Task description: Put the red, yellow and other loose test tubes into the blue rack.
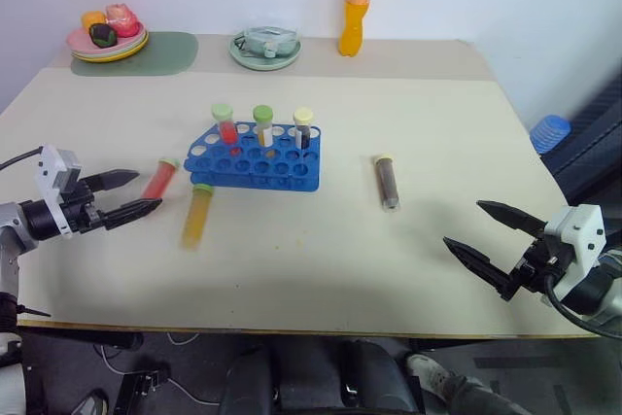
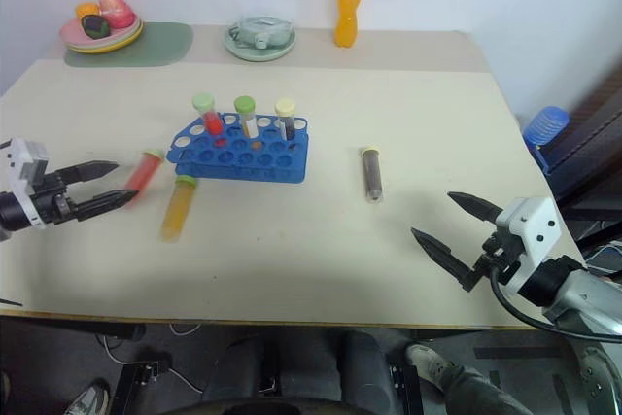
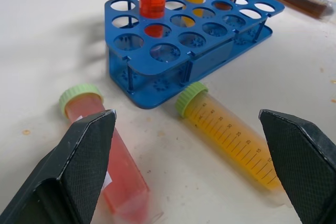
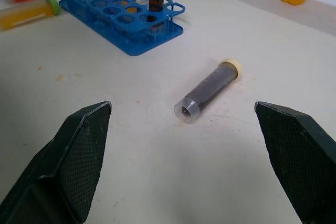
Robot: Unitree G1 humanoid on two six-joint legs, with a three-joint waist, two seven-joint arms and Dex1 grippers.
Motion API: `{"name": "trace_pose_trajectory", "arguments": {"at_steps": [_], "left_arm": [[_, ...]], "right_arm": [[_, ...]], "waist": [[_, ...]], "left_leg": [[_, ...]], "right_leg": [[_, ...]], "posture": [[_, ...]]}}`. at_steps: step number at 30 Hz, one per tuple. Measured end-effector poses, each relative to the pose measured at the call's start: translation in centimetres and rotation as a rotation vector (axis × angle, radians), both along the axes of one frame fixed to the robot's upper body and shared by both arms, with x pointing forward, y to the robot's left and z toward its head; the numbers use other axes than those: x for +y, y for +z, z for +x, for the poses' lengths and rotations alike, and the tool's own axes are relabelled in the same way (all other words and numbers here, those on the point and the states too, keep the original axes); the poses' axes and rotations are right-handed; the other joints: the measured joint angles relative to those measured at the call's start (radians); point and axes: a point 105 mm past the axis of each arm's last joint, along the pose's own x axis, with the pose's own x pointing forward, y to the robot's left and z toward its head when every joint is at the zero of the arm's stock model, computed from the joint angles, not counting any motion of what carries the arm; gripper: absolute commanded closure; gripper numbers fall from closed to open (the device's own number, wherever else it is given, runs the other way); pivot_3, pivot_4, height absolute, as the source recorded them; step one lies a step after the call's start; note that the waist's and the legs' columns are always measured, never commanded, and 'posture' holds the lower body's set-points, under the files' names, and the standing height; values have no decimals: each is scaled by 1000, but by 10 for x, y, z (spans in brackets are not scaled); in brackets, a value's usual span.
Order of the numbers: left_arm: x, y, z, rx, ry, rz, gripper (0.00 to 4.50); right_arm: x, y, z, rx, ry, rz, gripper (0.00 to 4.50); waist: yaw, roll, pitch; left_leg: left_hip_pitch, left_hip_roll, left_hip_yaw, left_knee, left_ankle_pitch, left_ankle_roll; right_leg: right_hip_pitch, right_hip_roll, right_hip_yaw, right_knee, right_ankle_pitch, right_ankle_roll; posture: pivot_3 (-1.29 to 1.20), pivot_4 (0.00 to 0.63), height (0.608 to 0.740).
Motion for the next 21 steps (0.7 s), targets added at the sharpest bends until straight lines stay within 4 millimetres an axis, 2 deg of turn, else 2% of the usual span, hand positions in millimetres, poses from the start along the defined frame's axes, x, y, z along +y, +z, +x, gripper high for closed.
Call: {"name": "trace_pose_trajectory", "arguments": {"at_steps": [13,17,21], "left_arm": [[-7,7,6,-56,-19,6,33],[-21,13,7,-97,-63,-7,33],[-46,24,7,-148,-149,-29,33]], "right_arm": [[7,6,10,-16,15,0,0],[6,5,12,-3,11,-37,0],[5,12,20,-39,-21,-56,0]], "waist": [[0,0,0],[2,0,0],[-1,0,0]], "left_leg": [[0,0,0,0,0,0],[0,0,0,0,0,0],[0,0,0,0,0,0]], "right_leg": [[0,0,0,0,1,1],[0,0,0,0,1,1],[0,0,0,1,1,2]], "posture": [[0,150,740],[0,150,740],[0,150,740]]}}
